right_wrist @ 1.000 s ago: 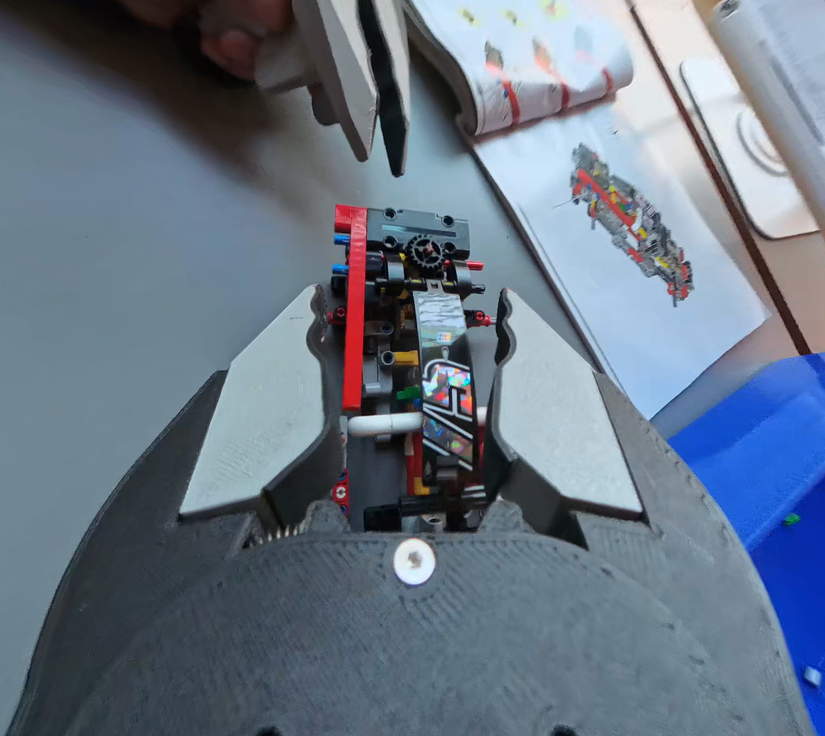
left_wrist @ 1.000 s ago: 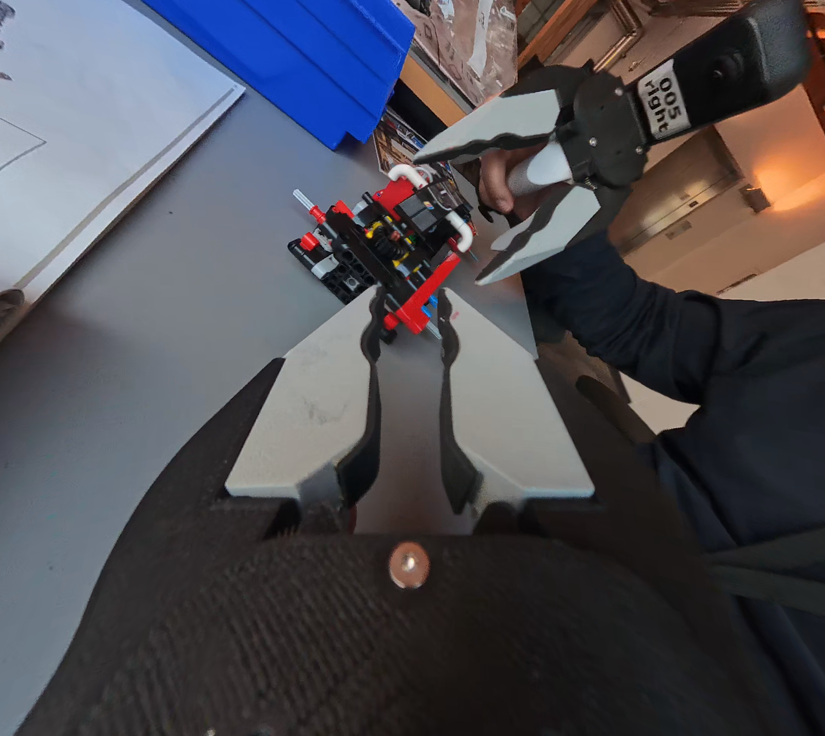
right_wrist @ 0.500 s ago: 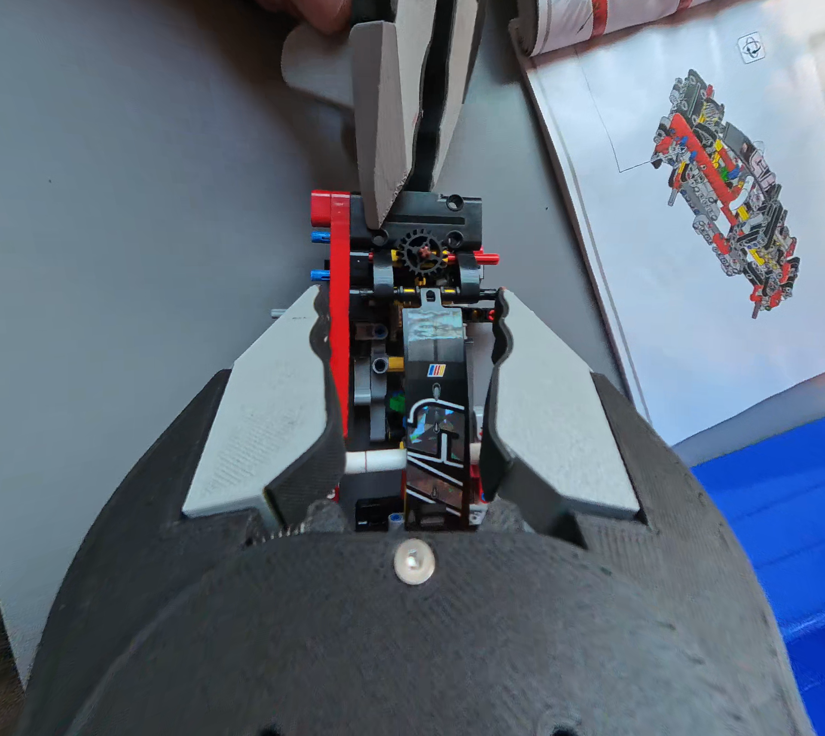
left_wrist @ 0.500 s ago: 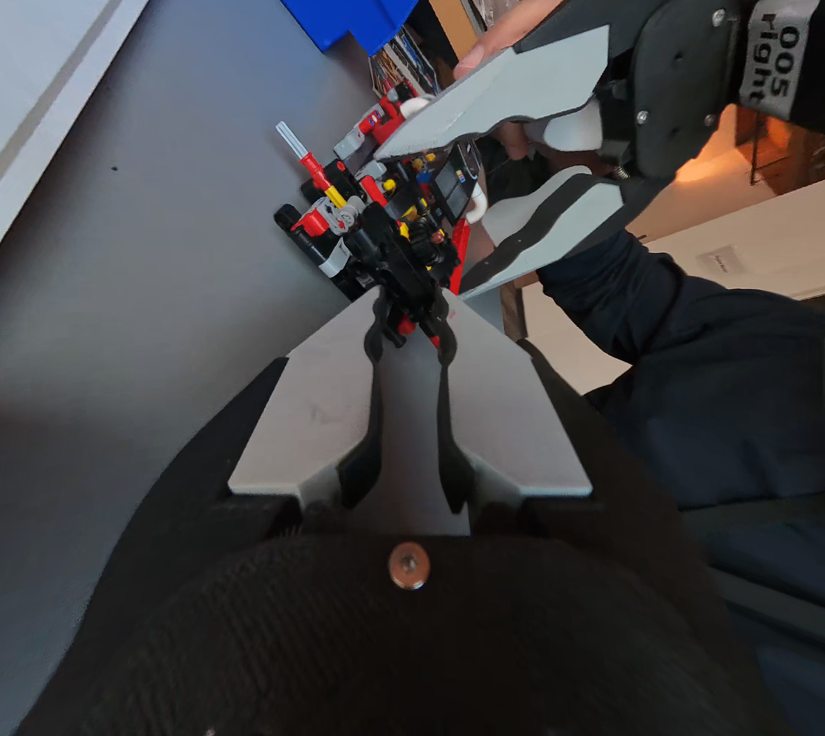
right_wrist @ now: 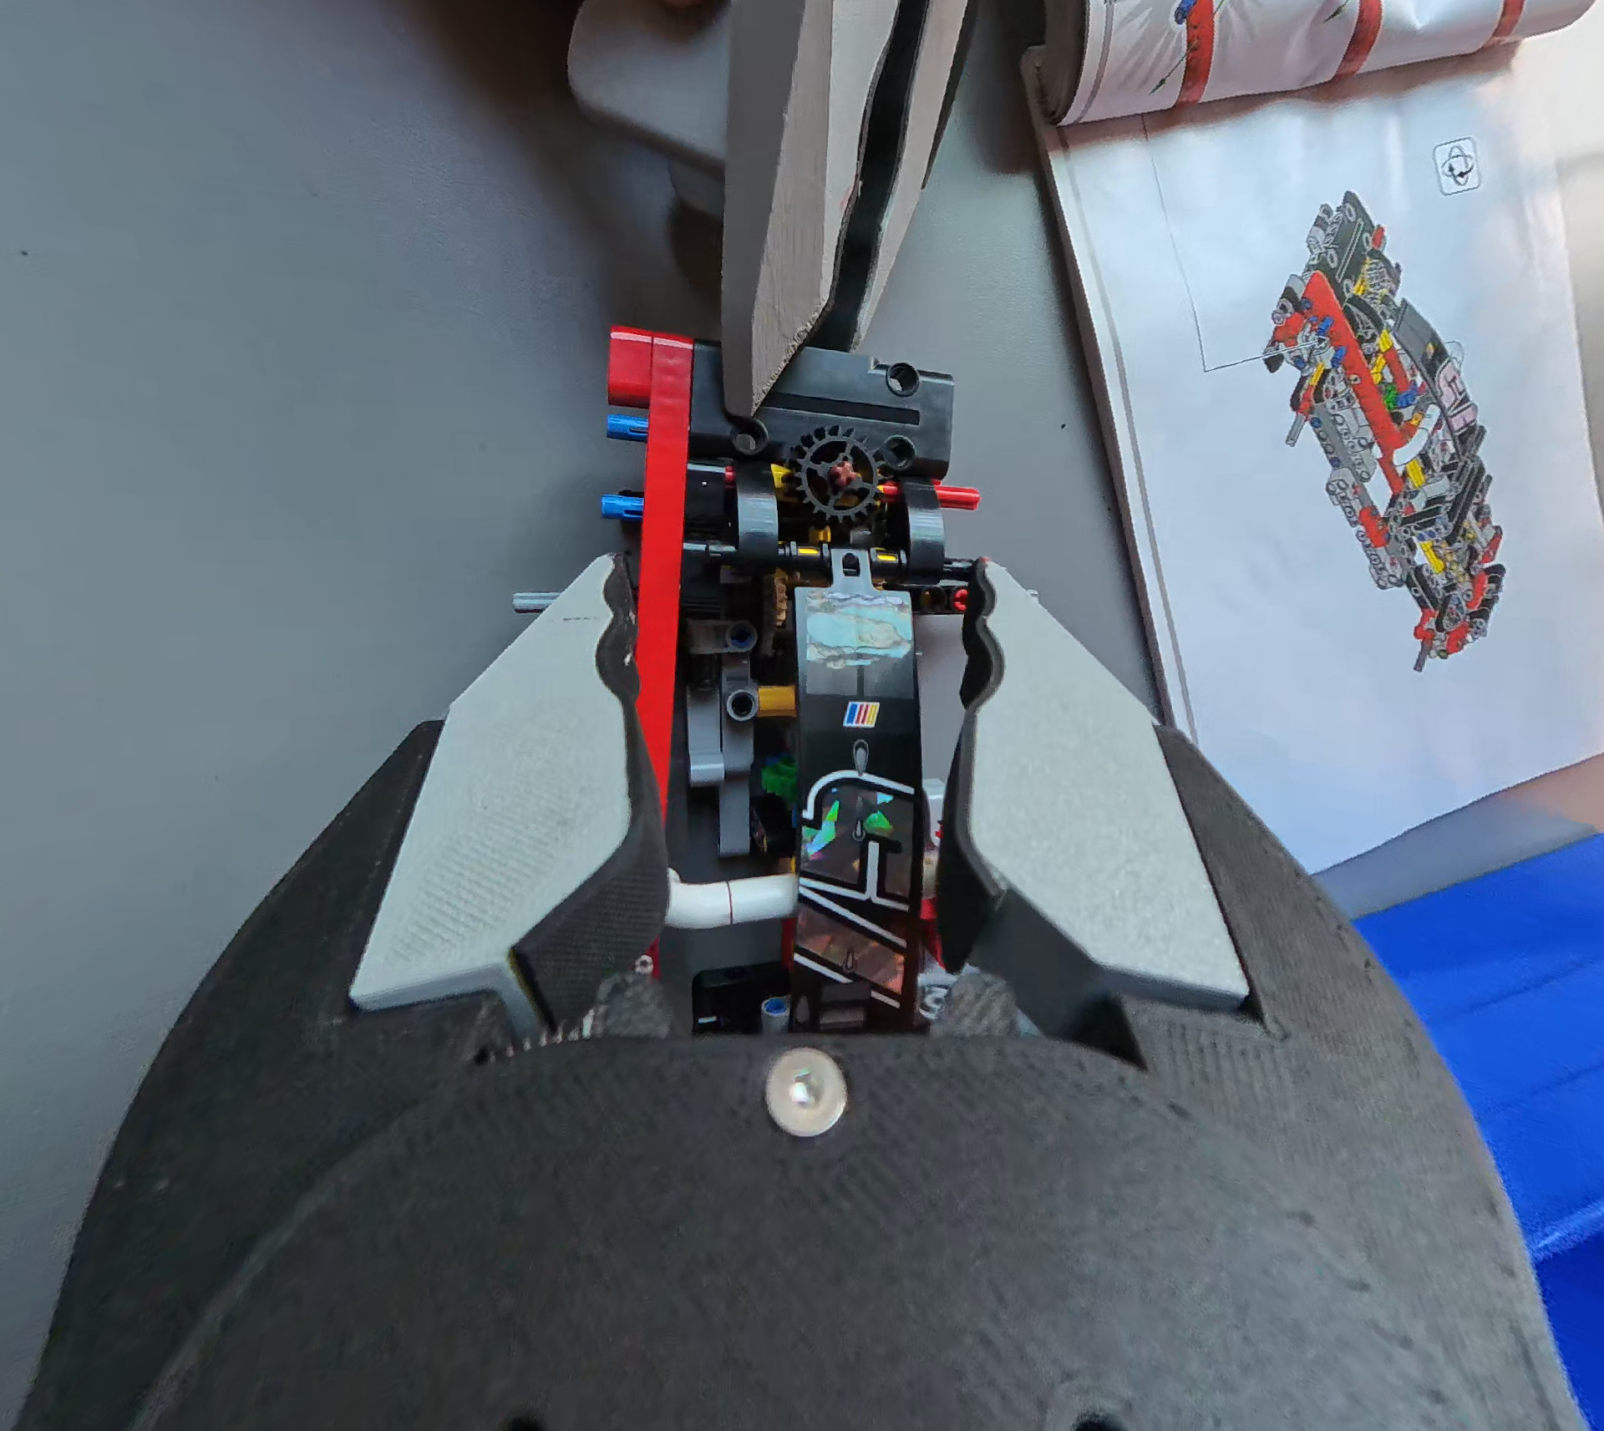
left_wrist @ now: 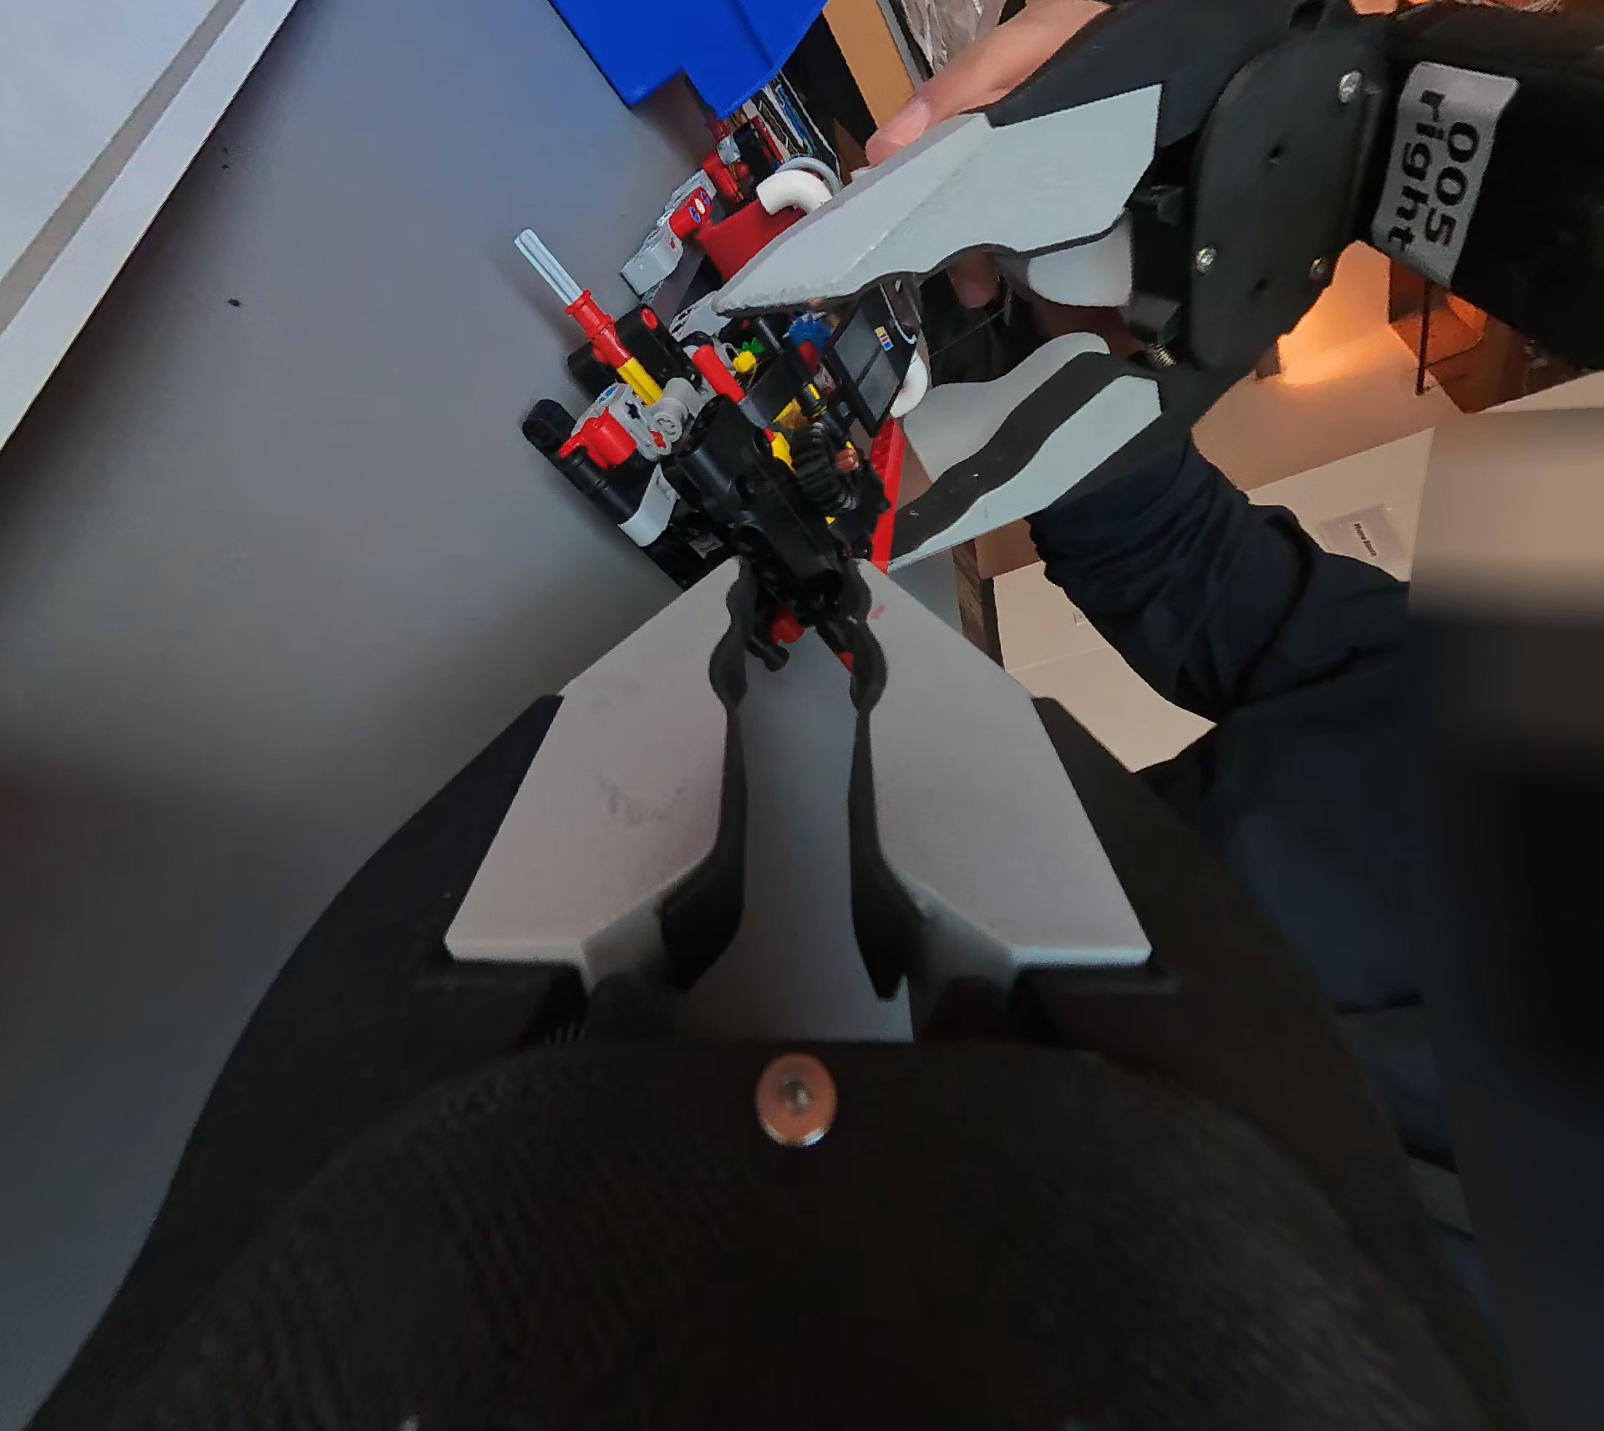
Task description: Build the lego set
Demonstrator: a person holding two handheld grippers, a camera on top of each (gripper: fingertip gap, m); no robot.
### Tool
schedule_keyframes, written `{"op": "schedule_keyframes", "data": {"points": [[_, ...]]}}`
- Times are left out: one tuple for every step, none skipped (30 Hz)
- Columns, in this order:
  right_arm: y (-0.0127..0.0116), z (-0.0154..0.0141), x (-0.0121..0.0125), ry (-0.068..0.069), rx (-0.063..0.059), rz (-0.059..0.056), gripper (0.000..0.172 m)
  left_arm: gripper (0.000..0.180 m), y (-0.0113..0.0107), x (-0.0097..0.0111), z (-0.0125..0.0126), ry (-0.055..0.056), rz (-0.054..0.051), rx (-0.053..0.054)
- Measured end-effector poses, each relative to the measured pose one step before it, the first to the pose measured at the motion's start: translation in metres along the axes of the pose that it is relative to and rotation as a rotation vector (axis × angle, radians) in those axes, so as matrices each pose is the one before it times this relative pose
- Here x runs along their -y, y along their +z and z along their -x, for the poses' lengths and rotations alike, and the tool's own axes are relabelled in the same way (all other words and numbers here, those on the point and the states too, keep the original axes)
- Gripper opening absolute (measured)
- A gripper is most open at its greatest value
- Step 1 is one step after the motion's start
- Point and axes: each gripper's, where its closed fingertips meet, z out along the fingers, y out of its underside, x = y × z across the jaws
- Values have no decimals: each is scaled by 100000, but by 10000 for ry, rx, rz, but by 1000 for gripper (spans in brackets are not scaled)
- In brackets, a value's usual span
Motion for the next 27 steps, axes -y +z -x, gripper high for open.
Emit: {"op": "schedule_keyframes", "data": {"points": [[16,-4,22,14,-15,-58,74,18,-16,20,9,19,-27,24],[-3,-16,5,-29,-59,-49,74,18,18,-11,7,19,-7,33],[9,-1,-18,-55,-96,-26,73,18,9,-11,1,11,-29,32],[5,-5,-20,-54,-110,2,73,18,18,-18,-9,30,-38,51],[20,-18,-52,-69,-119,28,73,18,13,0,-10,82,-53,76],[12,-14,-42,-99,-127,36,73,18,13,0,2,125,-51,98],[10,-20,-25,-109,-110,8,73,18,12,-13,1,137,-32,108],[-5,-6,-12,-88,-74,-6,72,17,1,-18,11,87,-24,85],[-10,-13,11,-67,-53,-1,72,18,9,-22,-3,13,-25,36],[-10,-4,-3,-51,-40,8,72,18,-8,-18,4,-29,-16,5],[-8,-4,-10,-35,-15,13,71,18,3,-18,6,-14,-1,4],[-19,-7,-19,-27,14,8,71,18,8,-15,9,26,9,25],[-2,-4,-28,-14,29,6,71,18,21,-20,0,36,9,28],[4,-11,-12,-7,18,-11,70,18,1,-12,6,26,1,24],[13,-12,-3,-4,4,-22,70,18,0,-6,1,17,-6,17],[3,4,-3,11,10,-19,70,18,-6,6,-2,-1,-4,-3],[3,9,-6,4,17,-3,70,18,2,-3,-2,-19,3,-19],[11,1,-1,17,33,16,70,18,-7,6,-10,-17,-5,-19],[14,3,14,37,62,14,70,18,-8,22,-19,-7,-15,-16],[18,-23,35,143,99,2,70,18,1,40,-9,3,-27,-13],[33,-76,48,206,72,31,70,18,-40,93,30,-21,-67,12],[33,-71,62,62,3,43,71,18,-70,125,67,-76,-87,-10],[5,-62,52,-106,-59,52,71,18,-39,56,35,-111,-24,-50],[6,-29,36,-125,-50,48,72,18,-7,-7,40,-86,15,-31],[8,-14,77,-45,-10,-7,72,18,-1,-8,2,-23,7,-14],[-16,45,62,2,57,-29,74,18,35,-33,-10,36,21,22],[-41,53,34,-3,68,-20,74,18,15,-13,-7,66,-4,35]]}}
